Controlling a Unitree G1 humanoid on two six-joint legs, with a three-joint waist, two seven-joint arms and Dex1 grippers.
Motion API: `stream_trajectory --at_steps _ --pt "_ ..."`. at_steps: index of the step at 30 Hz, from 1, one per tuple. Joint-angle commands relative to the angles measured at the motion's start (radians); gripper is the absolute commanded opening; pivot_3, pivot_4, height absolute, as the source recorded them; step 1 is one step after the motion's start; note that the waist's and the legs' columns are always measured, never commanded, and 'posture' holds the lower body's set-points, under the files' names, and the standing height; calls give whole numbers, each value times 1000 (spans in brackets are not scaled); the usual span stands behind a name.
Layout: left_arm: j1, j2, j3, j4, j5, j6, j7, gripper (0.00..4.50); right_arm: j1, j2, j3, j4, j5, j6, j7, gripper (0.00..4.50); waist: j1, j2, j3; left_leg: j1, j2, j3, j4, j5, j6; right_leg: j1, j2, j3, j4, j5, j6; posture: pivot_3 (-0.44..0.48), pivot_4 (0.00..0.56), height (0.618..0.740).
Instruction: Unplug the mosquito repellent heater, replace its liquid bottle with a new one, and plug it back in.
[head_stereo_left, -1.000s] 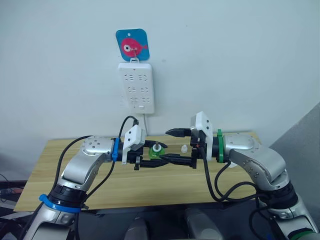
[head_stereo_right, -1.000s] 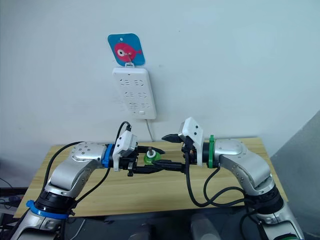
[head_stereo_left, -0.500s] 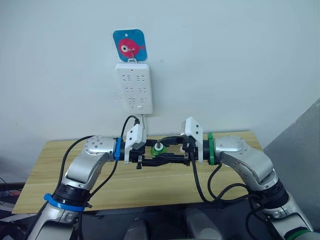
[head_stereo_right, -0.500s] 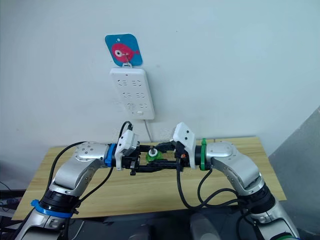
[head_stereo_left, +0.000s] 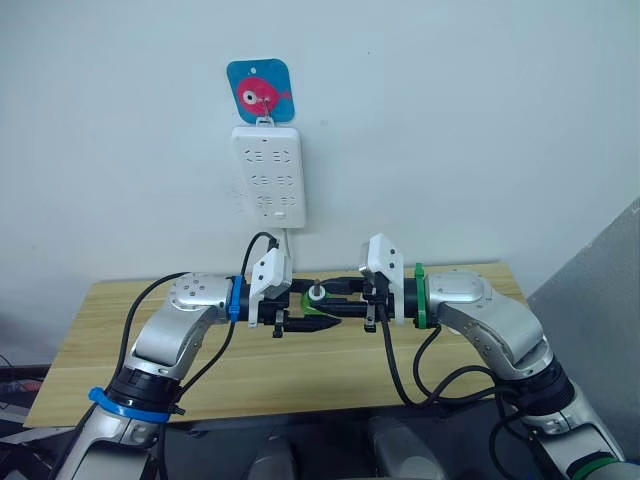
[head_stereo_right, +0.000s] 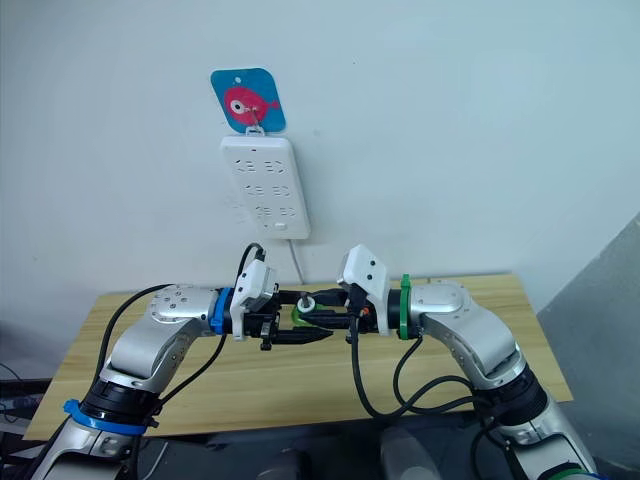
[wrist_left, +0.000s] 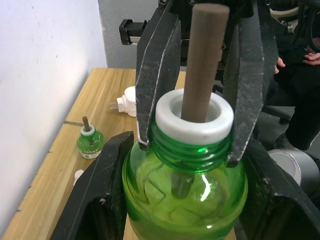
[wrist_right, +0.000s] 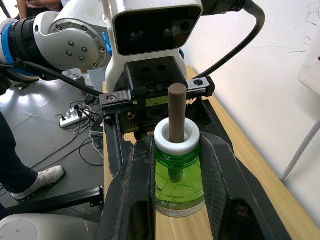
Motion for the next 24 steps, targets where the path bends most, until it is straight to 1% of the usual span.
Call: stream_trajectory --at_steps 1,2,4,5,7,9,11,14,15,18,24 --pt "-8 -13 37 -29 -37 -11 3 2319 -13 12 -32 -14 27 -27 14 837 0 -1 -1 0 0 0 0 0 0 0 0 0 0 0 0 -177 55 711" --pt "-12 -15 44 -28 -47 -3 5 2319 -11 13 -36 -14 30 -27 14 837 0 -1 -1 0 0 0 0 0 0 0 0 0 0 0 0 -177 55 711" --pt "-17 -16 50 -24 -49 -3 5 3059 -9 14 -44 -16 34 -28 15 837 0 -1 -1 0 0 0 0 0 0 0 0 0 0 0 0 -177 55 711" --pt "-18 -14 50 -24 -48 -2 3 3285 -7 15 -51 -17 38 -28 14 837 0 -1 -1 0 0 0 0 0 0 0 0 0 0 0 0 -177 55 711" --pt "-17 -14 52 -21 -40 -8 9 3912 -6 15 -64 -17 47 -28 9 837 0 -1 -1 0 0 0 0 0 0 0 0 0 0 0 0 -179 48 711" --pt "-16 -12 62 -19 -47 23 28 4498 -5 18 -98 -16 73 -14 -1 837 0 -1 -2 0 0 0 0 0 0 0 0 0 0 0 0 -179 48 711" --pt "-15 -7 80 -29 -87 95 47 4500 -4 26 -144 -16 109 13 -19 837 0 -1 -3 0 0 0 0 0 0 0 0 -1 0 0 0 -179 48 711" --pt "-20 -29 147 -66 -195 254 141 4500 5 52 -242 -20 202 88 -76 837 -1 -2 -4 0 0 -1 1 0 0 0 0 -1 1 0 0 -181 46 711" --pt "-24 -41 166 -79 -217 280 174 4500 10 62 -271 -23 233 113 -98 837 -1 -2 -4 0 0 -1 1 0 0 0 0 -1 1 0 0 -180 47 711" --pt "-37 -71 221 -143 -317 405 274 4500 19 126 -393 -31 378 215 -216 837 0 -5 -7 0 0 -2 1 0 0 0 -1 -2 2 0 0 -175 46 711" --pt "-69 -134 329 -225 -567 640 487 4500 34 228 -524 -51 621 323 -421 837 -1 -5 -11 0 0 -2 1 0 0 0 -1 -2 2 1 -1 -173 47 711"
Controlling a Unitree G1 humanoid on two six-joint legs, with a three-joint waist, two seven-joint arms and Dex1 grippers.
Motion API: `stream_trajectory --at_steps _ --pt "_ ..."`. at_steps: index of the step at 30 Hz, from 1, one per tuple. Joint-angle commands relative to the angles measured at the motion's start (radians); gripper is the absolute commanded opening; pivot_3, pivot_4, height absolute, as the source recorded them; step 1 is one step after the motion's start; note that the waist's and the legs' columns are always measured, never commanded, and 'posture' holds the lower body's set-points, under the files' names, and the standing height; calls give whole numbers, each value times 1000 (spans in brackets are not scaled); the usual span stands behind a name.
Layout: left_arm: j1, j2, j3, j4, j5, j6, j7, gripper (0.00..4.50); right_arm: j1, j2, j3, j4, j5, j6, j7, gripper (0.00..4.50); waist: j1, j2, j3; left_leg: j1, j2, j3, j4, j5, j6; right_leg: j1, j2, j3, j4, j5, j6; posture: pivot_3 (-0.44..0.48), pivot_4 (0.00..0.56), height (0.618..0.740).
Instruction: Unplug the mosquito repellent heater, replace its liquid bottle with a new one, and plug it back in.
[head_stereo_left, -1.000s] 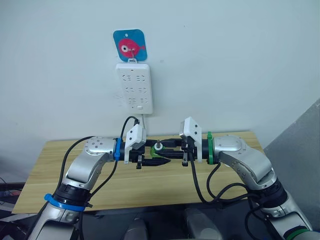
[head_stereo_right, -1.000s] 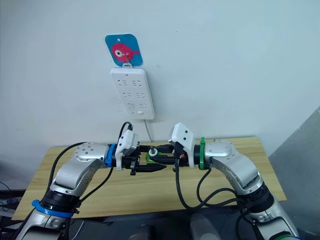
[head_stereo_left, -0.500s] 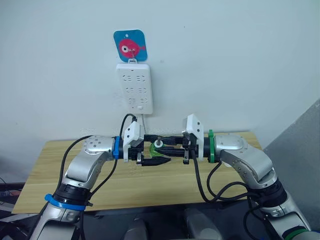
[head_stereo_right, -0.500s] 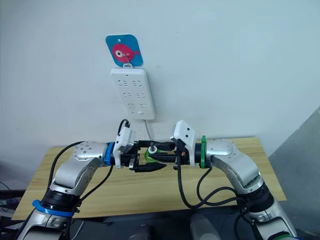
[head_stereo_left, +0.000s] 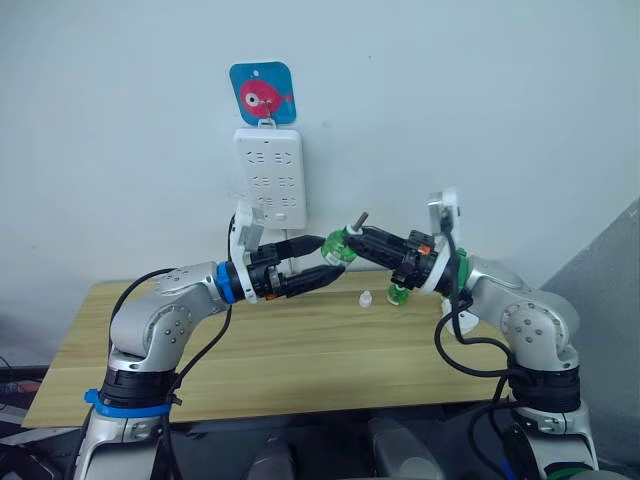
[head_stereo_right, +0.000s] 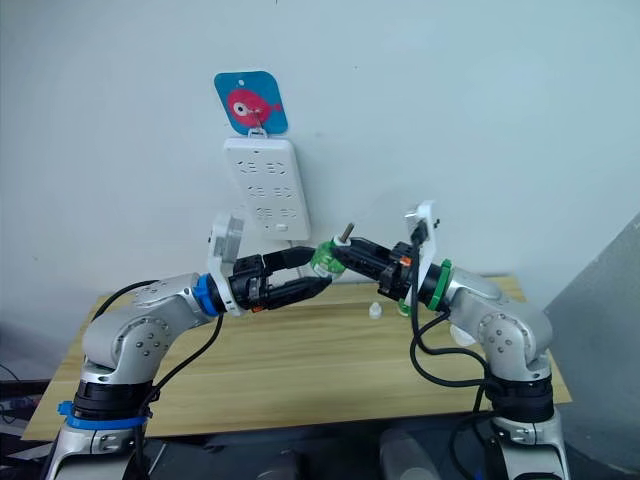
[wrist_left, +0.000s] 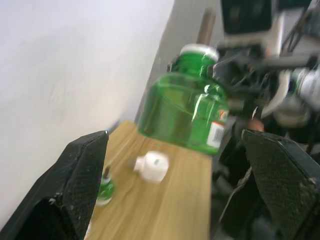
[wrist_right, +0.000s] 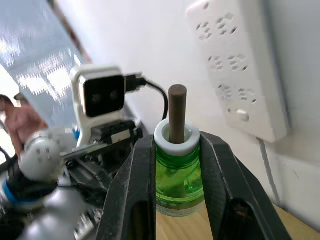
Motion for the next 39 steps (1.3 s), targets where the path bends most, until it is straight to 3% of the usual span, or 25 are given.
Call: stream_trajectory --at_steps 1,11,23,32,35,39 --pt "-32 -27 69 -55 -140 102 121 4500 2 43 -64 -47 151 36 -111 837 0 1 -4 0 0 0 0 0 0 0 0 0 0 0 0 -174 49 711" --pt "-89 -134 138 -40 -430 215 397 4500 17 88 -94 -25 422 27 -321 837 1 2 -15 0 0 1 0 0 0 0 0 1 0 0 1 -169 50 711" --pt "-64 -117 134 -21 -656 220 527 4500 -2 61 -65 -15 601 -41 -435 837 2 3 -15 0 0 1 0 0 0 0 1 1 0 0 1 -170 50 711" --pt "-67 -112 126 5 -738 197 583 4500 -5 38 -27 -23 644 -85 -464 837 2 3 -15 0 0 1 0 0 0 0 1 1 -1 0 1 -170 50 711" --pt "-65 -112 123 9 -747 193 588 3887 -6 30 -16 -26 652 -97 -467 837 2 3 -15 0 -1 1 0 0 0 0 1 1 -1 0 1 -170 50 711" --pt "-62 -115 117 8 -756 189 593 2739 -6 17 3 -33 660 -108 -463 837 2 3 -15 0 0 1 0 0 0 0 1 2 -1 -1 1 -173 52 711"
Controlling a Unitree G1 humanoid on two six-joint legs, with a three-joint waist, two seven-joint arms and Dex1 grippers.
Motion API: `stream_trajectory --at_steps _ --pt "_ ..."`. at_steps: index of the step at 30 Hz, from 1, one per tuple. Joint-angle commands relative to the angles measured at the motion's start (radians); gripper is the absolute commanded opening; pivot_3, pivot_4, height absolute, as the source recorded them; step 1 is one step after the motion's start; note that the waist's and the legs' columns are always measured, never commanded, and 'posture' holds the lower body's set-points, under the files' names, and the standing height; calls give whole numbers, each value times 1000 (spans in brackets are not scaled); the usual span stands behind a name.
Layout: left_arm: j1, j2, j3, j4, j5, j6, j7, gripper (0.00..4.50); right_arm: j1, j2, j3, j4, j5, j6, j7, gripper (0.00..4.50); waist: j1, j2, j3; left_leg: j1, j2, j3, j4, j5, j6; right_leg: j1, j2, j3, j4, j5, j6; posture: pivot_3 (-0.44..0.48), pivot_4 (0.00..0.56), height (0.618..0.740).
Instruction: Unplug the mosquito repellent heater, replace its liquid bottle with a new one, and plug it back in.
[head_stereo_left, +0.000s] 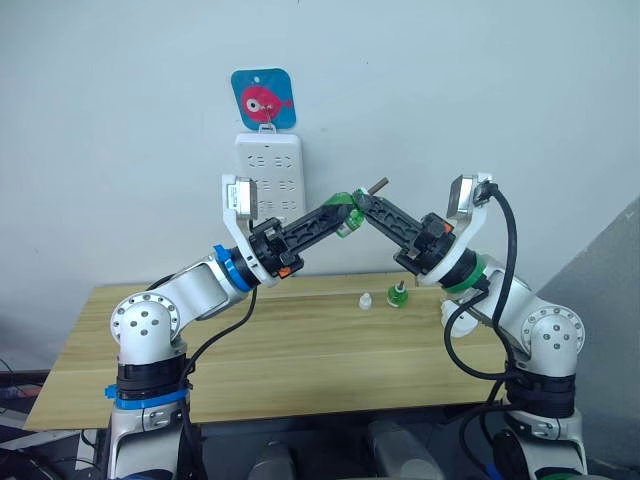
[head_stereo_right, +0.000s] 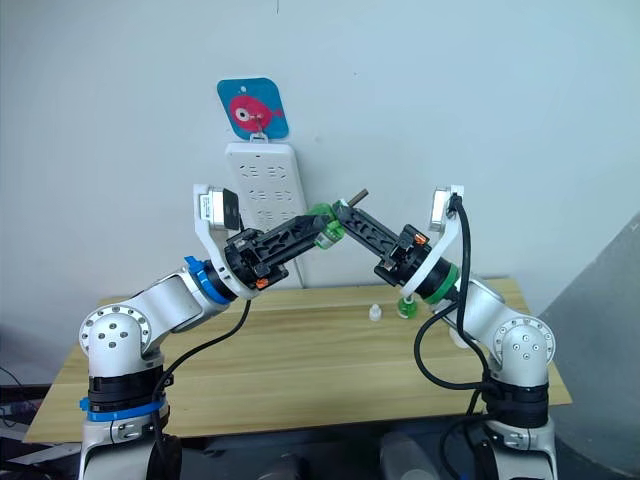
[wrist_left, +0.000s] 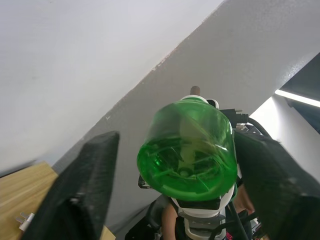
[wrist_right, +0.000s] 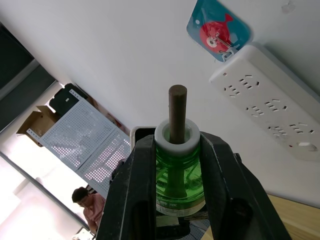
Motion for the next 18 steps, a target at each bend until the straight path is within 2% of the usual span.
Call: stream_trajectory --at_steps 1,11,18 --pt "-4 5 -4 -12 -23 -22 7 2467 -23 -7 11 -31 36 -24 8 837 0 0 0 0 0 0 0 0 0 0 0 0 0 0 0 -173 53 711" --pt "7 10 -6 -15 -27 -33 -1 2376 5 -21 30 -34 85 -38 34 837 1 0 0 0 0 0 0 0 0 0 0 0 0 0 0 -169 53 711" --pt "22 26 1 -10 -29 -43 -14 2376 48 -63 13 -18 73 -42 64 3137 3 0 0 0 0 0 0 0 0 0 0 1 -1 0 0 -166 57 711"
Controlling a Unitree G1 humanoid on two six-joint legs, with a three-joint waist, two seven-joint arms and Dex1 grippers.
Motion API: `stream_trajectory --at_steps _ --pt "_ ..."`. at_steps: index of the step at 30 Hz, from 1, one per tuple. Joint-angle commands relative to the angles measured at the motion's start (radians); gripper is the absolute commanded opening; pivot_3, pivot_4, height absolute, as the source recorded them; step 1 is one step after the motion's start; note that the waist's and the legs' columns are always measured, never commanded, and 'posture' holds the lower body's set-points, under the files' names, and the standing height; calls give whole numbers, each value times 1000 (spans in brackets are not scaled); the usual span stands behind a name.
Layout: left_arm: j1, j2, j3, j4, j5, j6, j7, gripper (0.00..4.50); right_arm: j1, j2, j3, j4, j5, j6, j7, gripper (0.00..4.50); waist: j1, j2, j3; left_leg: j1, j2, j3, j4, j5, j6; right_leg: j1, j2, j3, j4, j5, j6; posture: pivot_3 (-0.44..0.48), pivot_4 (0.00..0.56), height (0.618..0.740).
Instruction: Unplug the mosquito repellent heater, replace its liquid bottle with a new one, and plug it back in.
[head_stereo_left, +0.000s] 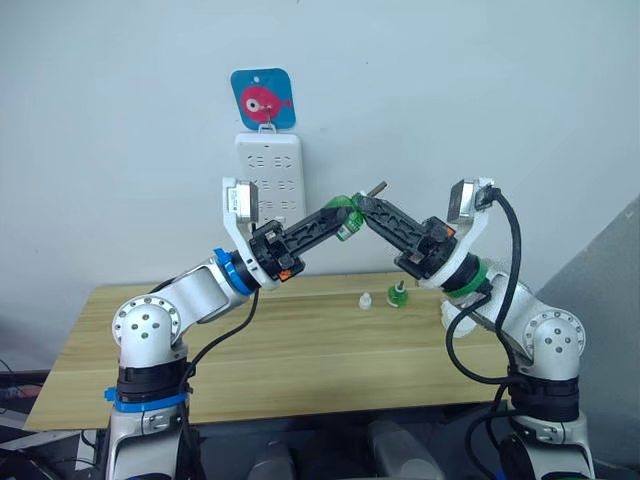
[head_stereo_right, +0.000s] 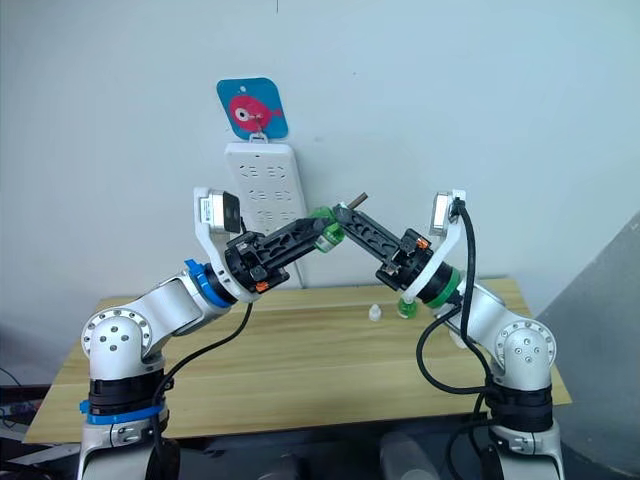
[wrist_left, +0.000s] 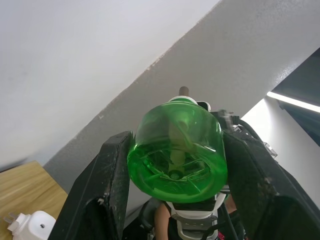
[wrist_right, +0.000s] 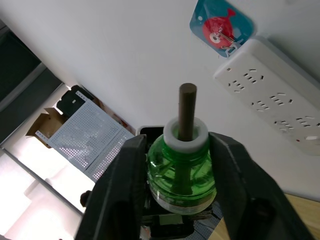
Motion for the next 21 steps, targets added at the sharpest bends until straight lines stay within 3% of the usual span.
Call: stream_trajectory --at_steps 1,4,9,14,18,21 --pt "2 15 15 -10 -17 -20 -10 2376 22 -35 -13 -17 10 -6 33 3469 1 0 0 0 0 0 0 0 0 0 0 0 0 0 0 -165 57 711" --pt "13 23 15 -10 -22 -18 -18 2376 59 -104 -42 -12 -22 -2 36 4494 5 0 0 0 0 0 0 0 0 0 0 1 -1 0 0 -154 61 711" --pt "43 69 12 -18 54 -22 -47 2376 142 -355 -97 -62 -214 21 98 4500 22 1 1 0 -1 2 0 0 0 0 0 2 -2 0 0 -162 91 711" --pt "102 165 2 -35 247 -69 -153 2376 199 -727 75 -58 -607 75 248 4500 28 5 6 1 0 5 -1 0 0 -1 1 5 -4 -1 1 -165 115 711" --pt "152 219 -48 -96 368 -98 -278 2376 174 -773 157 50 -776 51 325 4500 30 0 13 3 2 9 -2 0 0 0 3 10 -5 -1 0 -132 132 711" --pt "207 256 -95 -163 480 -144 -368 2376 117 -781 306 155 -1023 -24 349 4500 37 -1 26 4 1 14 -2 0 0 -1 3 15 -5 -1 1 -113 143 711"
